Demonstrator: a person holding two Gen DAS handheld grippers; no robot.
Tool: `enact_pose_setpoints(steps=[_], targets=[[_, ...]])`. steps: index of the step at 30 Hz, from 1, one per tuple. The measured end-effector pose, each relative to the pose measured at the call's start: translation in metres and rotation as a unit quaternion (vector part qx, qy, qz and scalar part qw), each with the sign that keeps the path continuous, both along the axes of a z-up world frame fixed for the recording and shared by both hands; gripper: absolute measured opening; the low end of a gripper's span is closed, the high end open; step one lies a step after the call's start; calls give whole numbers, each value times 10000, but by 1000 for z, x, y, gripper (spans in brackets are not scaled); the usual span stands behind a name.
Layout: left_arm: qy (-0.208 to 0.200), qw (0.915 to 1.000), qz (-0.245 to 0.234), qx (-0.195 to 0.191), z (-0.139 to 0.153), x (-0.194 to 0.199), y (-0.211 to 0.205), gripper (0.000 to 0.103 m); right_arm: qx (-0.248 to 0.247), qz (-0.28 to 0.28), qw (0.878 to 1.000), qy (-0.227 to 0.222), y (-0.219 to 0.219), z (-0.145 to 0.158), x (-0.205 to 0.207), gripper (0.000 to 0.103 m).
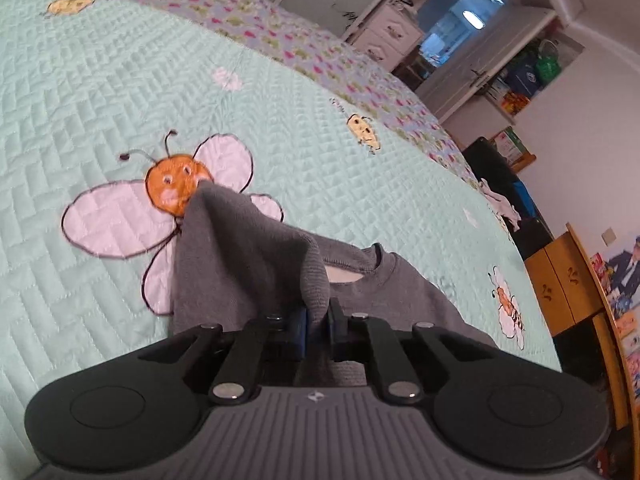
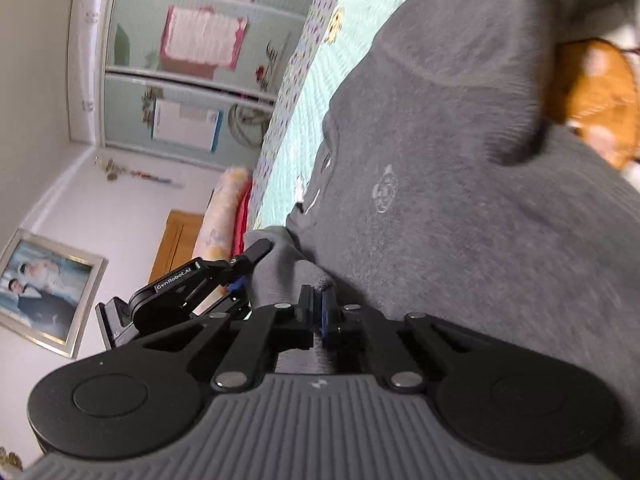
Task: Fold clothes
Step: 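Grasp the folded edge with the right gripper while the left gripper grasps the hem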
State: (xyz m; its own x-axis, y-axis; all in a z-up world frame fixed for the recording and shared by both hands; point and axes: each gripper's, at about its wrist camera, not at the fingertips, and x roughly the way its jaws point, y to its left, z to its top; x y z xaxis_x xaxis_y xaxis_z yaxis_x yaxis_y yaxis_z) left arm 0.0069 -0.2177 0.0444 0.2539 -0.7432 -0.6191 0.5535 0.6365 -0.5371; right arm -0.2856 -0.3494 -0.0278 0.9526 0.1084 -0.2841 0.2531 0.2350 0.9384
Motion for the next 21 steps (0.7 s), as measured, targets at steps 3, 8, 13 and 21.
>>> enact_pose_setpoints(steps=[3, 8, 13, 21], targets=[[-176, 9994, -159, 252, -6, 1, -5, 10, 34, -108, 9999, 12, 3, -8, -3, 1], [-145, 9993, -162, 312, -24, 9, -5, 10, 259, -384, 9987, -191, -1, -16, -2, 1], [-65, 9999, -128, -46, -27, 12, -3, 14, 509, -510, 9955, -615, -5, -23, -6, 6], [-52, 9988, 44, -480, -8, 14, 11, 36, -837, -806, 9932, -46, 14, 15, -21, 21]])
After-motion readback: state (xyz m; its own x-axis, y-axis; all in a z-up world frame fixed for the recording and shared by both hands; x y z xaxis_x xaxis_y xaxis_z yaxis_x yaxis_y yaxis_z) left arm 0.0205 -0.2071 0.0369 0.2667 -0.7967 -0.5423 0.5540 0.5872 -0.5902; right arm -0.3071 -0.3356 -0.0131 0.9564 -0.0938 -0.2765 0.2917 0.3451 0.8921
